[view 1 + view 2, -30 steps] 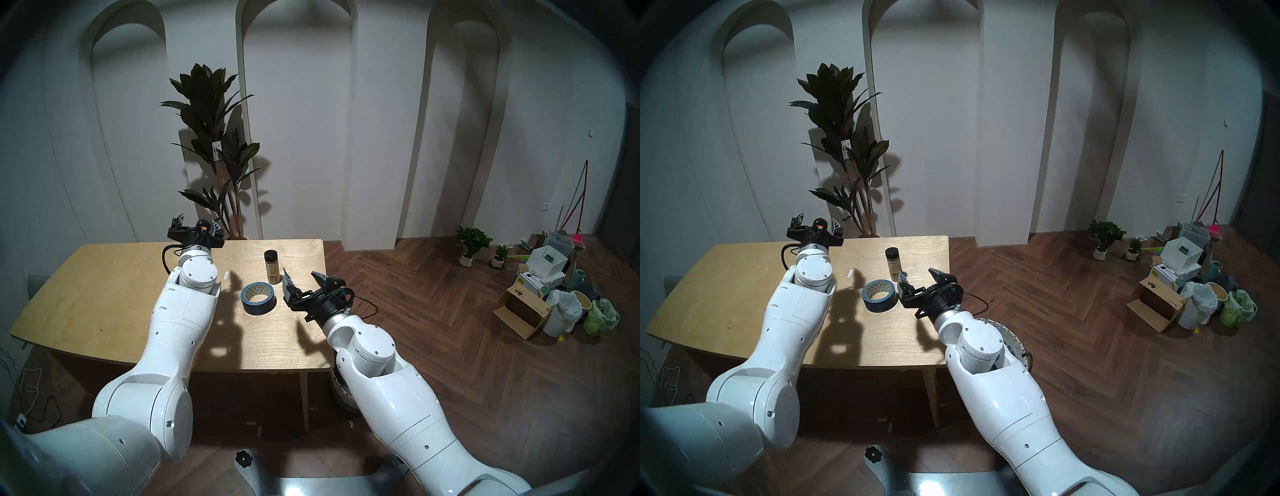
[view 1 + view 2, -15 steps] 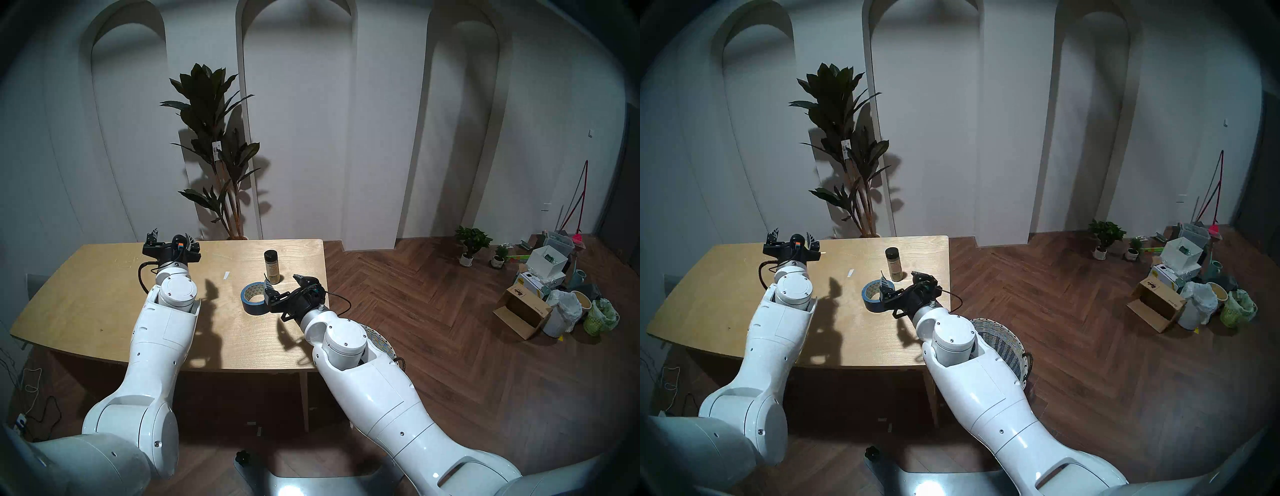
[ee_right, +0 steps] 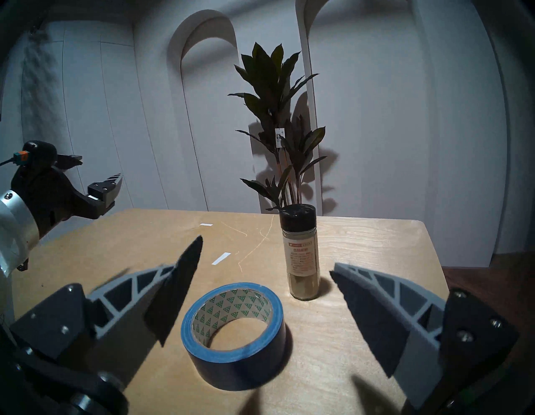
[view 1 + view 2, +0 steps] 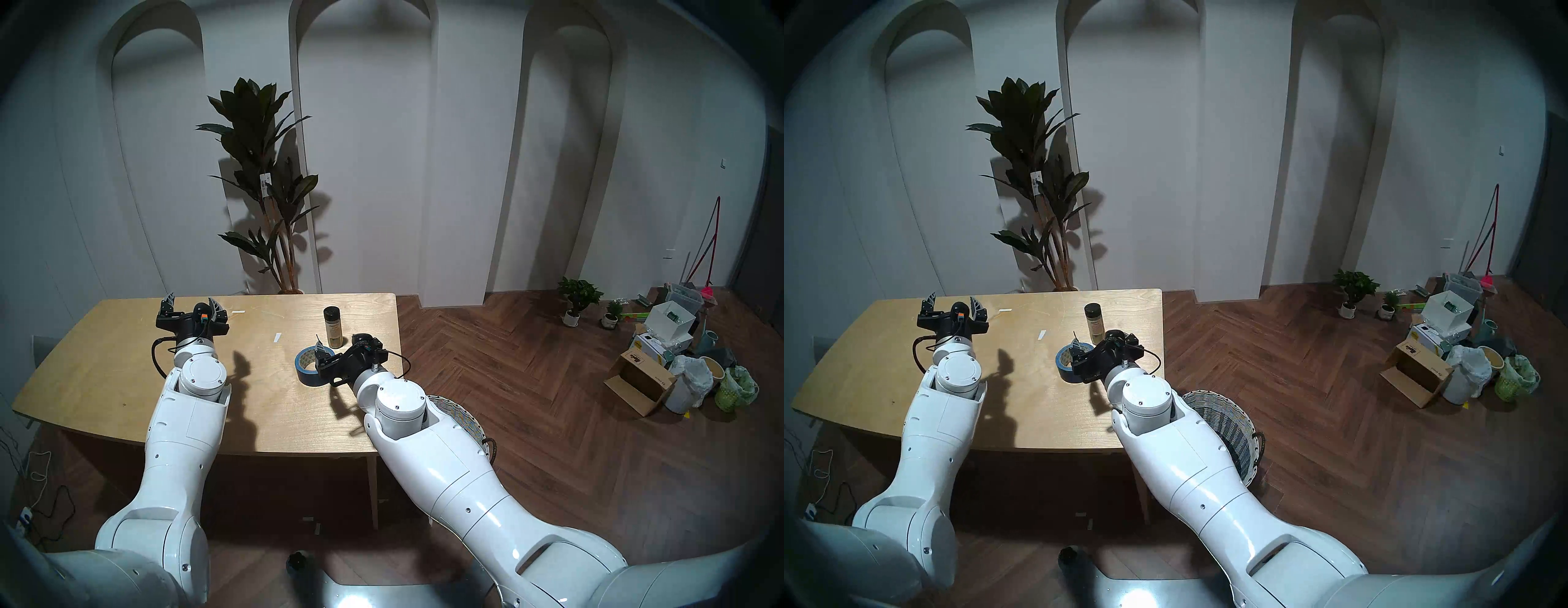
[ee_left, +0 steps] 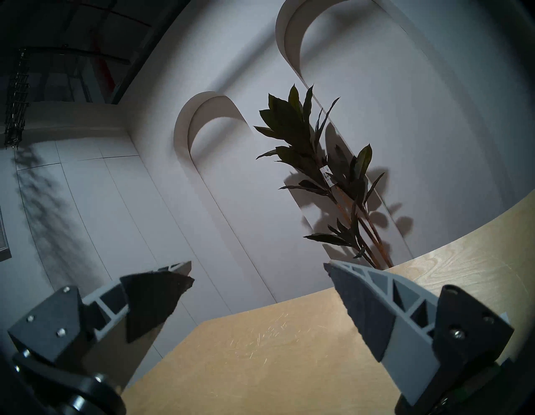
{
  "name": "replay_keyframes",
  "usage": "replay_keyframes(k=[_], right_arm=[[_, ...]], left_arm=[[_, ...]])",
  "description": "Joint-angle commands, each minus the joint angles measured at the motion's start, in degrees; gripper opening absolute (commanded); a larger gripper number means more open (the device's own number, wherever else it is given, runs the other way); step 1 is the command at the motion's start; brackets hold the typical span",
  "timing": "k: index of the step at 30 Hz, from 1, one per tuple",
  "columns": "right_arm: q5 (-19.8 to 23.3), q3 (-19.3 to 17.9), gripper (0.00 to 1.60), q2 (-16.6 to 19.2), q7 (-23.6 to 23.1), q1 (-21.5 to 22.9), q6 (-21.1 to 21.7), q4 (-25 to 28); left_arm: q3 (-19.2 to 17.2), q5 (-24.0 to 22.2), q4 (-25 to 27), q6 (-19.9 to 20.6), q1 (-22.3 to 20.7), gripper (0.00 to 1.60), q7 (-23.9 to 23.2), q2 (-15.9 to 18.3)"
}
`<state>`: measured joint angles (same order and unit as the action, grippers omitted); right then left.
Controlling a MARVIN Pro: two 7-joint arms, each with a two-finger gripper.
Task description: Load the items into the basket from the rear
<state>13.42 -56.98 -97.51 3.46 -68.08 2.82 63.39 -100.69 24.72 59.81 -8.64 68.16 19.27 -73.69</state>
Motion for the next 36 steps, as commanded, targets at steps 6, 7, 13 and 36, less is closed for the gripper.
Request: replay_keyframes(k=[6,7,13,36], right_arm=[[-1.72,0.24,1.6,-5.0,4.32,6.71,0.8,-5.31],[-1.82,0.24,1.6,-5.2,4.59,7.07,0.88,-5.74],[-2.54,0.26,1.6,-6.48,6.38,9.46,1.32,-8.81],[-4.88,1.28,1.6,-11.58,12.46,15.34,1.83,-21.32]], left_arm=[[-1.13,0.27,5.68,-1.94,3.37,1.6,1.01,0.78],[-1.17,0.29,5.91,-2.03,3.61,1.6,1.05,0.76],[-1.49,0.42,7.76,-2.6,5.31,1.6,1.31,0.65],[-1.99,0.98,15.89,-4.8,11.79,1.6,1.88,0.29]])
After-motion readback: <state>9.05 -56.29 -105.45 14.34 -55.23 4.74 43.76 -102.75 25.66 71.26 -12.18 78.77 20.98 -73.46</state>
